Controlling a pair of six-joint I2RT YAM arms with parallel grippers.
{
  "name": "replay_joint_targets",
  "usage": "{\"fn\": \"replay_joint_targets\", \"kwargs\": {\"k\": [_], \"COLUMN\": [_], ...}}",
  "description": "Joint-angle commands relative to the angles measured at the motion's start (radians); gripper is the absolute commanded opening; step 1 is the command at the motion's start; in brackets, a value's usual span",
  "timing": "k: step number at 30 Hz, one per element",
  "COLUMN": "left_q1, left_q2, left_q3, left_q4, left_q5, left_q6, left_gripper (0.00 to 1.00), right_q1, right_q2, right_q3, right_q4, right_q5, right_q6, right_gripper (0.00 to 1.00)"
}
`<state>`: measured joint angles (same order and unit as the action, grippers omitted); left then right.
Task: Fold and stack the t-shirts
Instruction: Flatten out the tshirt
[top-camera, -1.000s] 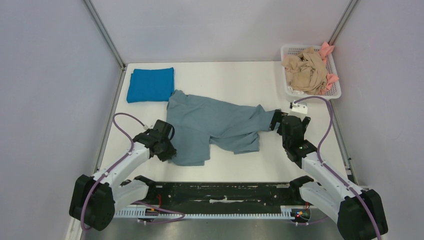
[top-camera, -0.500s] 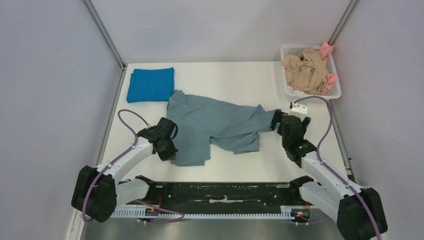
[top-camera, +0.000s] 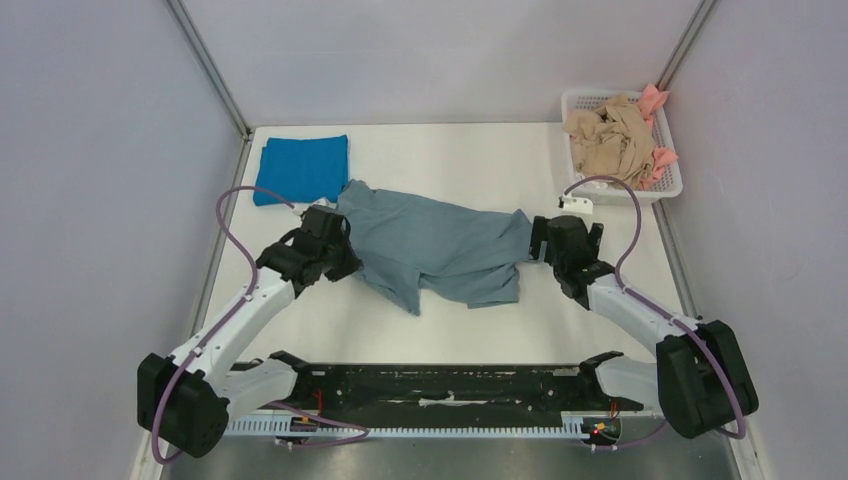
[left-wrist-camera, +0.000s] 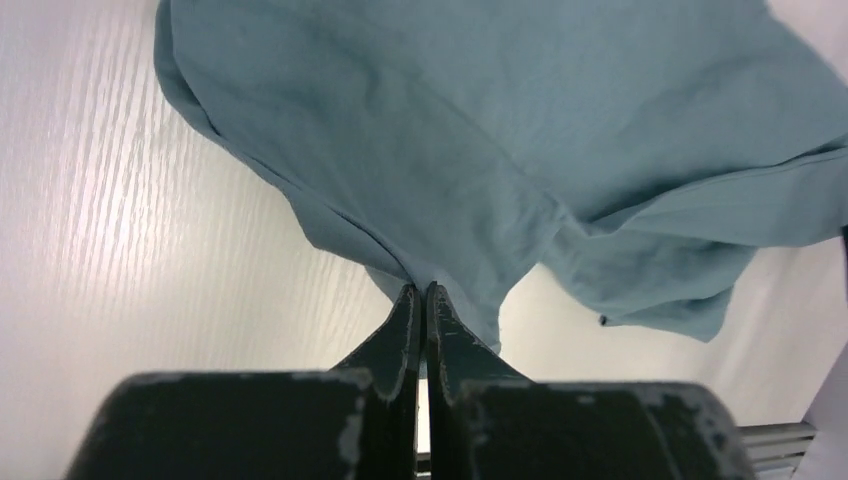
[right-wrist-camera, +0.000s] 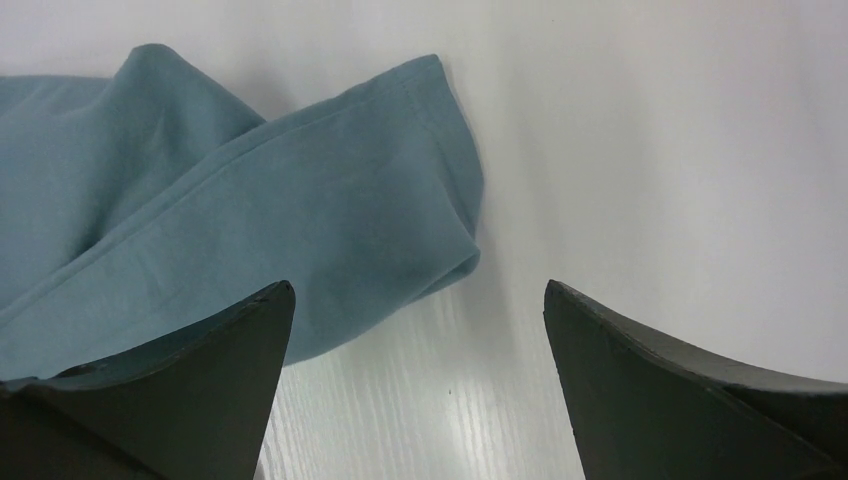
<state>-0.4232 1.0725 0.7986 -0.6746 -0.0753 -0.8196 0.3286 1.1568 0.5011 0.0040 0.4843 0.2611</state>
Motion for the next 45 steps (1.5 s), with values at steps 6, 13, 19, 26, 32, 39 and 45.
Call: {"fn": "replay_joint_targets", "kwargs": {"k": [6,13,19,26,32,39,45], "left_q1": [0.000,0.008,0.012,0.012,0.012,0.011,0.011], "left_q2": [-0.028,-0.061,-0.151,-0.286,-0.431,-0.451,-0.263], "left_q3": [0.109,0.160,0.306,0.491,0.562,0.600,0.548], "left_q4": [0.072,0.073,0.066,0.044,0.071,0.067,0.039], "left_q5": [-0.143,-0.191,-0.311,-0.488,-0.450,-0.420,-0.529], "left_q6": [0.074,0.086,0.117,0.188,0.233,0.249,0.227], "left_gripper": [0.02,0.02,0.02,0.02,0.02,0.02,0.02], "right_q1": [-0.057,-0.074,-0.074,-0.074,-0.074,-0.074,-0.074], "right_q2": [0.212,0.250,-0.029,-0.330,-0.474,-0.559,-0.436], "right_q3": [0.098,0.126,0.185,0.323,0.481,0.583,0.554], "right_q4": [0.060,0.120,0.134,0.077,-0.027,-0.140,-0.223], "right_q5": [-0.097,-0.173,-0.125,-0.122,-0.225,-0.313,-0.239], "right_q6": [0.067,0.062,-0.009,-0.095,-0.128,-0.091,-0.080], "right_gripper": [0.86,0.00,0.00,0.00,0.00,0.00,0.00]}}
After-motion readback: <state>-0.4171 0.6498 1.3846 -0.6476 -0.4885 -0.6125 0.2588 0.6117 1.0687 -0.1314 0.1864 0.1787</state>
